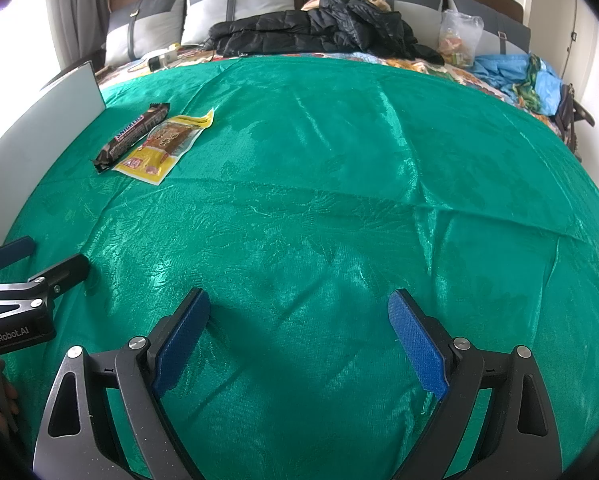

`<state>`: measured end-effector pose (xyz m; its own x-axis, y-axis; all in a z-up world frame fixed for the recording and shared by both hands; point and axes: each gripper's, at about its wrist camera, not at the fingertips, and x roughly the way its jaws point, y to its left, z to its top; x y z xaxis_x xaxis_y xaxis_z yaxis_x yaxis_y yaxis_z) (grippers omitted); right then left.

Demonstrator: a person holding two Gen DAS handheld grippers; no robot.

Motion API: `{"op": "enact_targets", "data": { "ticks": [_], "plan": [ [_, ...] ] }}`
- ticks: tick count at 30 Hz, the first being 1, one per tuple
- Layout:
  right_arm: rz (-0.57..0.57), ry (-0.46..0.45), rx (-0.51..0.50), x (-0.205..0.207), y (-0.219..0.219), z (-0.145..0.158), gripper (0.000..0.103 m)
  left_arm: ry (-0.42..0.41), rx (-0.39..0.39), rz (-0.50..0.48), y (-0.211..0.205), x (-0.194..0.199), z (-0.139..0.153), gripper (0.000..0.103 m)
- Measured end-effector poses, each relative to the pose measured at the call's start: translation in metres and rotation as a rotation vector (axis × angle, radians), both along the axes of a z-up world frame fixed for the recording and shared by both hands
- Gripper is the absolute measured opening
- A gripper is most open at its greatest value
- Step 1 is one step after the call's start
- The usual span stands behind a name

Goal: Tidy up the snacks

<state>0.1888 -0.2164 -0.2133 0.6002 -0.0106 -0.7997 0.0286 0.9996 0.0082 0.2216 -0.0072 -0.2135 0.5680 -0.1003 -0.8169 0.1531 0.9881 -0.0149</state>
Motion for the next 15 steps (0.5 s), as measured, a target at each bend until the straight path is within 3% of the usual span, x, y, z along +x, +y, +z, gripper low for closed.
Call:
{"op": "enact_targets", "data": {
  "ticks": [15],
  "plan": [
    [0.000,0.000,0.000,-0.0005,0.0013,0.0002,0.093,0.000,0.000,0.000,0.0001,-0.0004,0.0001,0.103]
  ]
}}
